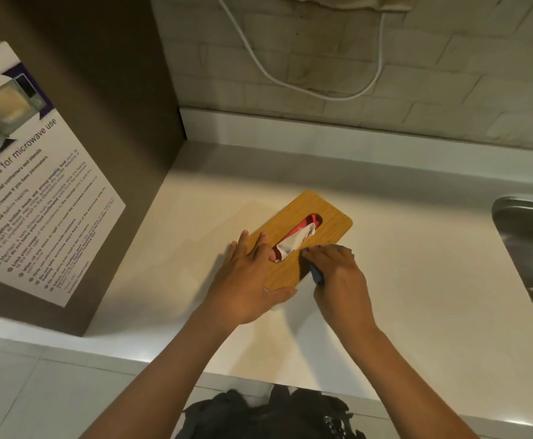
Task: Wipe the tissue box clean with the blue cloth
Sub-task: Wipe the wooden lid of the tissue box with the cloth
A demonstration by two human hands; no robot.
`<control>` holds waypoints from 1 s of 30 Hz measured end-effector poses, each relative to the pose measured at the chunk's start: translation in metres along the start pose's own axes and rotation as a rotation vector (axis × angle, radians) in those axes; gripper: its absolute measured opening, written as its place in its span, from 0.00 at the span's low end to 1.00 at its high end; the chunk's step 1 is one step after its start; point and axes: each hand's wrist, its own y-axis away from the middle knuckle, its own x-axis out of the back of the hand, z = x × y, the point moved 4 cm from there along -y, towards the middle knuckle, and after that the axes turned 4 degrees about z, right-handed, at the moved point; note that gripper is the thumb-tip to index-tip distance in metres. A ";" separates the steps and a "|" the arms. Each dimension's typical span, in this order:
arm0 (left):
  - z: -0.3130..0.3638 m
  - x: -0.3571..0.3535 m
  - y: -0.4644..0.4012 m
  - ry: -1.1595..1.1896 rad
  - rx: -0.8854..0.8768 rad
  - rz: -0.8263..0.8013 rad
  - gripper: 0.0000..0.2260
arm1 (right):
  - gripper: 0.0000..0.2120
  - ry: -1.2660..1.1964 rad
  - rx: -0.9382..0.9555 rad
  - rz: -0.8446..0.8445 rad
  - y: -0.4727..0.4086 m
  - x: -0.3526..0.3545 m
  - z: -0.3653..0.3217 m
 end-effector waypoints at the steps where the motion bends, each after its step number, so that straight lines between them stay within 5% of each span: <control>1: 0.001 0.001 -0.001 -0.005 0.013 -0.007 0.49 | 0.14 -0.012 -0.012 -0.001 -0.007 -0.002 -0.002; 7: 0.004 0.001 -0.004 -0.025 -0.003 0.012 0.46 | 0.14 -0.085 0.140 -0.073 0.019 -0.002 0.001; 12: -0.011 -0.011 -0.010 0.050 0.026 0.013 0.45 | 0.13 -0.023 0.047 -0.038 -0.018 0.001 0.029; 18: -0.023 -0.008 -0.011 0.105 -0.022 0.030 0.31 | 0.17 -0.096 0.166 -0.130 0.019 0.005 0.012; 24: -0.016 -0.003 -0.008 0.098 -0.046 -0.010 0.29 | 0.08 -0.041 0.016 -0.079 -0.026 0.000 0.040; 30: -0.013 -0.005 -0.008 0.096 -0.034 0.007 0.28 | 0.15 -0.090 0.177 -0.098 0.012 0.007 0.018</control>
